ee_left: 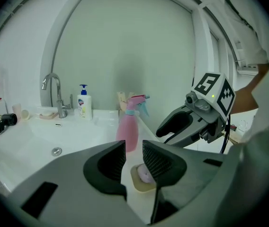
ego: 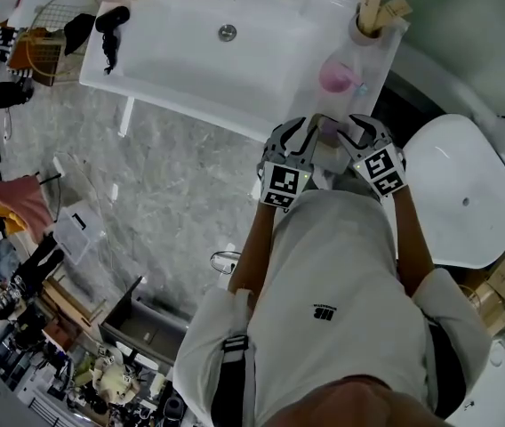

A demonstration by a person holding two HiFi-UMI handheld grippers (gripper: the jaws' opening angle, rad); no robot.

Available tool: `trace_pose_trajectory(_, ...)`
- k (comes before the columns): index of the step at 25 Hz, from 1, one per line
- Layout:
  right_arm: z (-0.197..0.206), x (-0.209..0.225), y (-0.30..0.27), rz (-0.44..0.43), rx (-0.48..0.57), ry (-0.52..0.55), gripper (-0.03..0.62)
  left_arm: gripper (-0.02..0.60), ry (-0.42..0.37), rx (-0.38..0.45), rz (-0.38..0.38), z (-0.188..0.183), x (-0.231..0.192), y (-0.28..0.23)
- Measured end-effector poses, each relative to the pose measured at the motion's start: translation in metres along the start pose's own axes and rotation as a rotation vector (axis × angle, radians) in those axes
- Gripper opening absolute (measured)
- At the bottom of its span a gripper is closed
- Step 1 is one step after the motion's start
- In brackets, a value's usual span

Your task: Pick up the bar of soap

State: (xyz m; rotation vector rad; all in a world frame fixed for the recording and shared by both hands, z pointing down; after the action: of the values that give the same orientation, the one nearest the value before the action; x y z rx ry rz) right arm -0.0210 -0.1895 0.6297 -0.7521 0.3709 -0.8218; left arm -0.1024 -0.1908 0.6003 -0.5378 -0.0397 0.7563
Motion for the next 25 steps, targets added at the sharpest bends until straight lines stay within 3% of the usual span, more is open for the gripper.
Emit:
trace_pose_trajectory(14, 0.039, -0.011, -0.025, -0.058, -0.063, -0.003, 0.267, 0.126, 0.004, -0.058, 0.069, 0.02, 0.007, -0.019)
trace_pose_trajectory(25, 0.057, -0.014, -0.044, -0.066, -0.084, 0.104, 0.275, 0.127, 0.003, -0.079, 0.085, 0.027, 0.011, -0.021)
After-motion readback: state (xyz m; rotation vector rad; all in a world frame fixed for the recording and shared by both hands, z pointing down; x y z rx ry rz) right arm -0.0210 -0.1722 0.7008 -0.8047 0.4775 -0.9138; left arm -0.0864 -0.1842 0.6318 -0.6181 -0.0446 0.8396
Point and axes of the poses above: the fingertips, and each gripper's own axes: y backward along the fingers, x to its right, z out of its underside, the point moved 1 cm from there along y, backward along the fingers, and after that the axes turned 7 degrees about z, right-handed, at the moved point
